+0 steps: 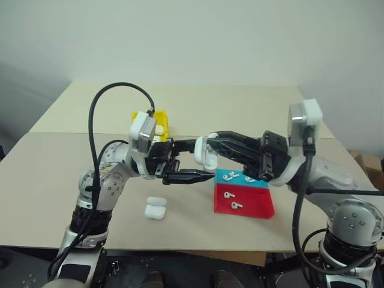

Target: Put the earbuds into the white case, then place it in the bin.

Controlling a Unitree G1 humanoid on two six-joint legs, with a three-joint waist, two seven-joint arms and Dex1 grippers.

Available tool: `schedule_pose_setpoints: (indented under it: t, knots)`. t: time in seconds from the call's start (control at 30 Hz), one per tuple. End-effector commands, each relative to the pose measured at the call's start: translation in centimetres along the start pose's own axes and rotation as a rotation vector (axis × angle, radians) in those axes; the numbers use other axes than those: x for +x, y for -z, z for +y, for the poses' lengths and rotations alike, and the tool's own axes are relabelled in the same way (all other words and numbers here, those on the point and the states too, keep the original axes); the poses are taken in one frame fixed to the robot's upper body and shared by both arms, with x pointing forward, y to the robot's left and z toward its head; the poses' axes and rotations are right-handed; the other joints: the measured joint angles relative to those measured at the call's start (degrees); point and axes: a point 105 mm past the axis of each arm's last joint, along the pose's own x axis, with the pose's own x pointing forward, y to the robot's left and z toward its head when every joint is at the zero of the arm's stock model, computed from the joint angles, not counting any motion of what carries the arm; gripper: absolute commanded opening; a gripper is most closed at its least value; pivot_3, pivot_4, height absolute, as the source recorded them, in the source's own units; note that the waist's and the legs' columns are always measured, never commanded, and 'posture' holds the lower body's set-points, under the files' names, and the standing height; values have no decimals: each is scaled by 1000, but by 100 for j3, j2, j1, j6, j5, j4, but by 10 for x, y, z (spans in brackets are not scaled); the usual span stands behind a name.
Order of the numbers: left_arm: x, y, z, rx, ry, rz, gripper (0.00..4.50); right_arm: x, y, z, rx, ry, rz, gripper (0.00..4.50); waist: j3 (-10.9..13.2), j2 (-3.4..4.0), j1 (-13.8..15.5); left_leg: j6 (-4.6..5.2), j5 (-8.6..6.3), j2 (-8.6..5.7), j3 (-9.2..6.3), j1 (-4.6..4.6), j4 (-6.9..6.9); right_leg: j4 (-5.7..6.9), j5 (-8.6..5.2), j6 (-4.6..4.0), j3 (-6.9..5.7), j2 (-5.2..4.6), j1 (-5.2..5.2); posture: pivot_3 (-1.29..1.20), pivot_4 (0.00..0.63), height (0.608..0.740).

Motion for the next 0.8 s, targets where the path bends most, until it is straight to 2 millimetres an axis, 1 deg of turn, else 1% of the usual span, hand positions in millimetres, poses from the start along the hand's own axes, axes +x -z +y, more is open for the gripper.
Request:
schedule_pose_setpoints:
  t: [0.03,0.2,0.27,0.3,0.43,0.5,0.6,0.7,0.8]
  knots:
    - [4,-8,-1,43,28,-13,2807,-1,-3,3,-65,0,2,633,0,0,2,0,0,0,0,0,0,0,0,0,0,0,0,0,150,740]
    - [4,-8,-1,48,28,-11,2807,-2,5,6,-111,-38,73,633,0,0,16,0,0,0,0,-1,0,-3,0,0,0,0,0,0,150,740]
    - [3,-8,0,49,27,-11,2807,-3,7,8,-123,-60,83,1360,0,0,16,0,0,0,0,-1,0,-4,0,0,0,0,0,0,150,740]
    - [3,-8,0,50,27,-11,2807,-4,7,8,-126,-65,86,1557,0,0,17,0,0,0,0,-1,0,-4,0,0,0,0,0,0,150,740]
    - [3,-7,1,56,24,-8,2807,-6,3,7,-152,-70,81,2911,0,0,18,0,0,0,0,-2,0,-6,0,0,0,0,0,0,150,740]
    - [3,-7,1,57,22,-8,2807,-6,-1,3,-162,-59,73,2911,0,0,19,0,0,0,0,-1,0,-6,0,0,0,0,0,0,150,740]
    - [2,-6,1,60,13,-4,2807,-10,-15,-7,-187,-19,32,2911,0,0,17,0,0,0,0,-2,0,-7,0,0,0,0,1,0,150,740]
    - [0,-6,1,62,4,-1,2807,-19,-26,-21,-212,29,32,2911,0,-1,29,0,0,0,0,-1,0,-6,0,0,0,0,0,0,150,740]
    - [-3,-7,0,71,-8,4,2807,-37,-29,-44,-272,68,164,2911,0,0,42,0,0,-1,1,-4,-2,-16,0,0,0,-2,1,0,150,740]
